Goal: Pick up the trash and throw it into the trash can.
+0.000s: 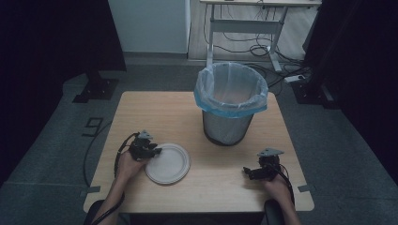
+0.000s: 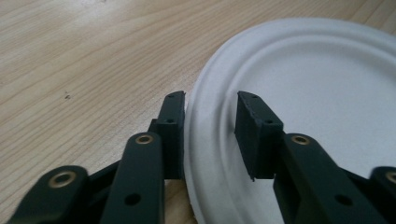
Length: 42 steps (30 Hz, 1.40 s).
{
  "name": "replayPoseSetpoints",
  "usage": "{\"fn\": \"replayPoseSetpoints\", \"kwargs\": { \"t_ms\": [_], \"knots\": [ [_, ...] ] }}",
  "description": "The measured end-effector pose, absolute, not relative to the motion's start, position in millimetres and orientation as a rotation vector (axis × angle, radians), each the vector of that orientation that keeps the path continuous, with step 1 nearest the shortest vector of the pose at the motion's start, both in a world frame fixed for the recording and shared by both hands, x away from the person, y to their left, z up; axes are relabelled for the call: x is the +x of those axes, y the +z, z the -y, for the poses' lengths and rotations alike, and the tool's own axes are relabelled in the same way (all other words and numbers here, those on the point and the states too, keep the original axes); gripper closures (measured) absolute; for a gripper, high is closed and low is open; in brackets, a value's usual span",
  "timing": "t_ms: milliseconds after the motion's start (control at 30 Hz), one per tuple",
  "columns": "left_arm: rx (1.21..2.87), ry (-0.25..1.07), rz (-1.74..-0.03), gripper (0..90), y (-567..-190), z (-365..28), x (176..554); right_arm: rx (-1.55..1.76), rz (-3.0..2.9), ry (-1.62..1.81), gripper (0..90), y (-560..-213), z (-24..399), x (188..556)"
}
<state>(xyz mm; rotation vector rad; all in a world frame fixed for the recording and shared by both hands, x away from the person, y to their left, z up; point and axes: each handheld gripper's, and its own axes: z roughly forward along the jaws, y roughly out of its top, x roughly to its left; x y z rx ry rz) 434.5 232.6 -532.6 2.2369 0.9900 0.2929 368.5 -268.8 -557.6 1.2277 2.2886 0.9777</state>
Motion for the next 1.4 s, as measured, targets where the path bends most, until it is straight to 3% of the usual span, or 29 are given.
{"fn": "replayPoseSetpoints", "kwargs": {
  "t_ms": [633, 667, 967, 1400],
  "knots": [
    [2.203, 0.324, -0.957, 73.8, -475, -231, 441, 1.224, -2.294, 0.979, 0.0, -558, 268, 368],
    [2.195, 0.319, -0.958, 77.7, -472, -231, 441, 1.224, -2.294, 0.979, 0.0, -558, 268, 368],
    [2.240, 0.357, -0.910, 78.3, -449, -221, 441, 1.222, -2.295, 0.977, 0.0, -558, 268, 368],
    [2.172, 0.347, -0.869, 84.4, -408, -217, 444, 1.220, -2.295, 0.976, 0.0, -558, 268, 368]
  ]
}}
